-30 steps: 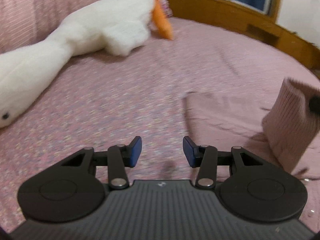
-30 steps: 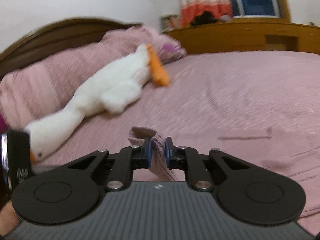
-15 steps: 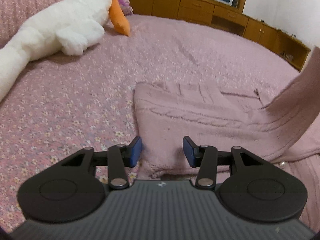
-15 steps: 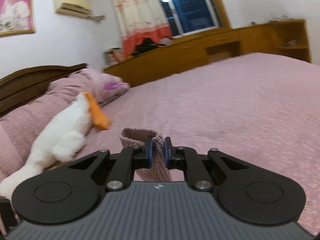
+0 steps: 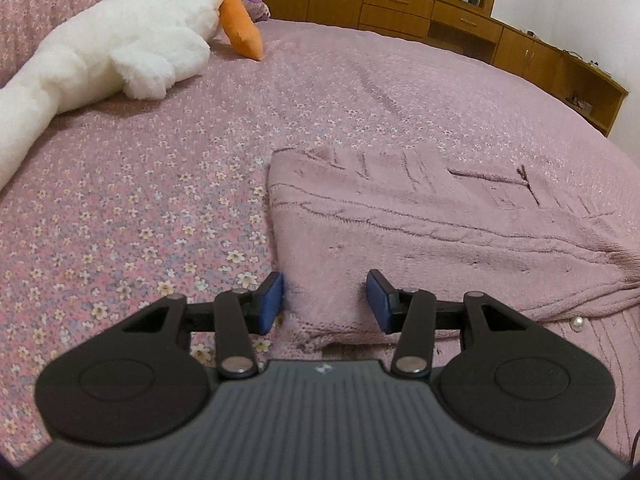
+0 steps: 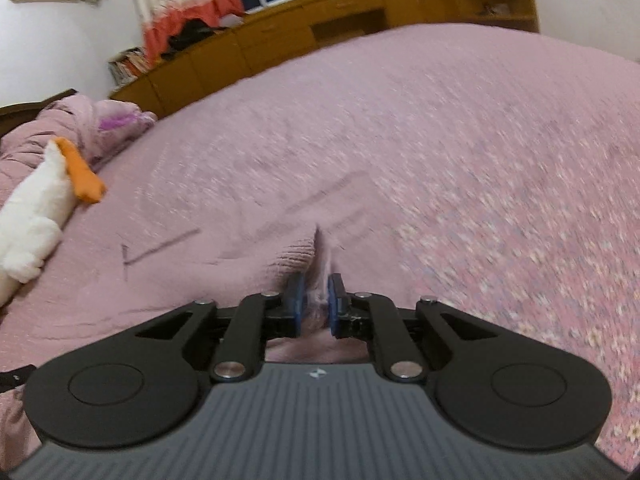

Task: Fold small clothes
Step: 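Fold the lifted side over the body and open the right gripper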

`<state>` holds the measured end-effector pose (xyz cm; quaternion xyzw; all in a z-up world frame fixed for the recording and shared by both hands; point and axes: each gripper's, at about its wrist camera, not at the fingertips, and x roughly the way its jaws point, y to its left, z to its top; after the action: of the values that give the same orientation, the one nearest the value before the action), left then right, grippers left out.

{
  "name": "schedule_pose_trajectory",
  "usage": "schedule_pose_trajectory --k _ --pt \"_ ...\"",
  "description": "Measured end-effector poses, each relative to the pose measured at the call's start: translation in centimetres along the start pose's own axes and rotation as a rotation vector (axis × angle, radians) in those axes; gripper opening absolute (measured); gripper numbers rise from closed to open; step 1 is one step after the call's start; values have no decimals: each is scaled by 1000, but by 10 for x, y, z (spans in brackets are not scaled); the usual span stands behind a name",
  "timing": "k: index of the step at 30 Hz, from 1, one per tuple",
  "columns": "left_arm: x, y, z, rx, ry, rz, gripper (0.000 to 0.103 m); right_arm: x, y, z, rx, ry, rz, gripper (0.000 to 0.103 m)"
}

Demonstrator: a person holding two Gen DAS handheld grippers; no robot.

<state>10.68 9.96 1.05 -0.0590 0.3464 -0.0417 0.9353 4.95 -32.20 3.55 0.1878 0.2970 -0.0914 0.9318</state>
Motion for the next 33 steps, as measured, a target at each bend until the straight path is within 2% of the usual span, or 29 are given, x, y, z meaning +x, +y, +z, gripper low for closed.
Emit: schedule_pose_trajectory --k 2,4,8,10,12,16,20,24,29,31,33 --pt "0 0 0 5 -2 4 48 3 1 -4 -1 2 -8 17" --pt "-1 -2 -1 12 -6 10 48 2 3 -6 -10 -5 -8 29" --pt "-1 -4 -1 14 -10 16 48 -13 16 -5 -54 -77 -25 37" --pt "-1 -4 -1 14 -10 17 48 -22 24 -5 -81 -117 -2 45" --pt "-1 -3 -1 15 -10 16 48 -26 37 -2 -116 -137 24 48" --pt "-1 -4 -1 18 -10 16 48 -18 61 0 -193 -124 90 56" --pt "0 -3 -1 21 -8 11 48 4 76 -6 -253 -80 90 58" --pt "1 -2 -2 19 -7 13 51 36 67 -8 -241 4 -1 58" --pt "1 -3 -4 22 -14 19 52 34 48 -8 -180 -15 39 58" --pt "0 -5 -5 24 -19 25 52 28 43 -6 -133 -44 67 61" --pt "0 -6 -5 23 -20 31 52 24 34 -3 -92 -75 60 62"
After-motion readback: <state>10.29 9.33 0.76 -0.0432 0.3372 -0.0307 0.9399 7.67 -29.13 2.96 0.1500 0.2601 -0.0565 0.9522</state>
